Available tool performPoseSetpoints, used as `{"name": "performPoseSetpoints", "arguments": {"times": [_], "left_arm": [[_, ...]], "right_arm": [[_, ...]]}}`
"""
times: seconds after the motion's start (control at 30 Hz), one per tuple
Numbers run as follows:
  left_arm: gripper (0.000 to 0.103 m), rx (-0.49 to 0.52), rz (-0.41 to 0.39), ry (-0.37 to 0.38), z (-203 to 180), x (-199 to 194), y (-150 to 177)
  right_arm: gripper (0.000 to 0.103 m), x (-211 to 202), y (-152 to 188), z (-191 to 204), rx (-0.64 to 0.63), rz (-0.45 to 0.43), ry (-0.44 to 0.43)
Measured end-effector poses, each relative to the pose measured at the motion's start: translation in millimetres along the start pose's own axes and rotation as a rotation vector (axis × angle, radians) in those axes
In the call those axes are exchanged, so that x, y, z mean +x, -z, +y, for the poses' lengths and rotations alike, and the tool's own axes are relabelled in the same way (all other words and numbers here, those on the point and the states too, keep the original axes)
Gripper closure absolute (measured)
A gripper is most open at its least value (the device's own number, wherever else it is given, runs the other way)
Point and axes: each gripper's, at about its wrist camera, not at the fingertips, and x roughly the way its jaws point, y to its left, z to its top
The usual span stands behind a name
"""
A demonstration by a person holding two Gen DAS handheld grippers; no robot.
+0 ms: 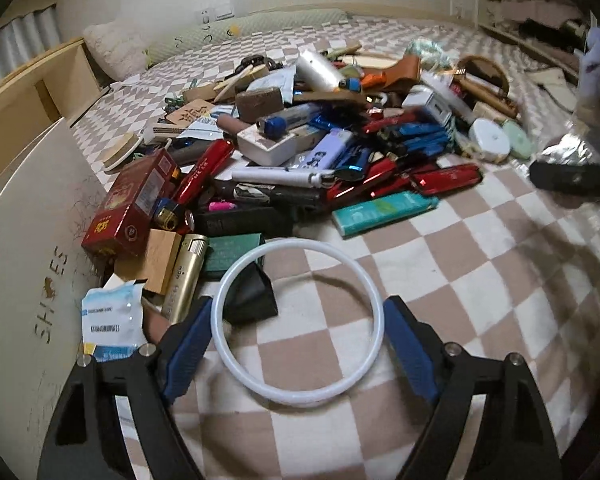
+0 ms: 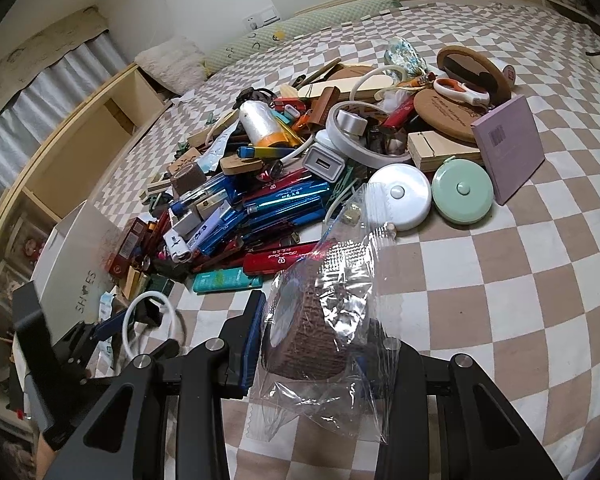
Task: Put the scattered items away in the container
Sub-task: 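Lift the white ring with the left gripper while the right gripper lifts the bagged tape roll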
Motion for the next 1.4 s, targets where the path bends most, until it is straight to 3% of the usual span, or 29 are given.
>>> {"name": "performPoseSetpoints", "arguments": {"times": [0.3,0.53,0.93,1.4], "left_arm": [[0.019,-0.165,-0.009,0.146,9.7,-19.8,5.9],[0.019,-0.225,-0.035,0.156,16.6,-37.7,8.8],[0.019,-0.275,-0.106,0.139,31.5,-77.2,6.2],[0.019,-0.282,-0.163,0.135,37.0,-121.0,-1.2]], "right_arm": [[0.065,0.2,4.5,4.7,-0.015,0.009,0.0],[0.065,0.7,11.6,6.5,-0.036,0.021,0.038],[0.065,-31.5,24.7,34.2,-0.105,-0.041,0.072],[0.065,-73.7,26.3,81.2,-0.185,-0.109,0.048]]}}
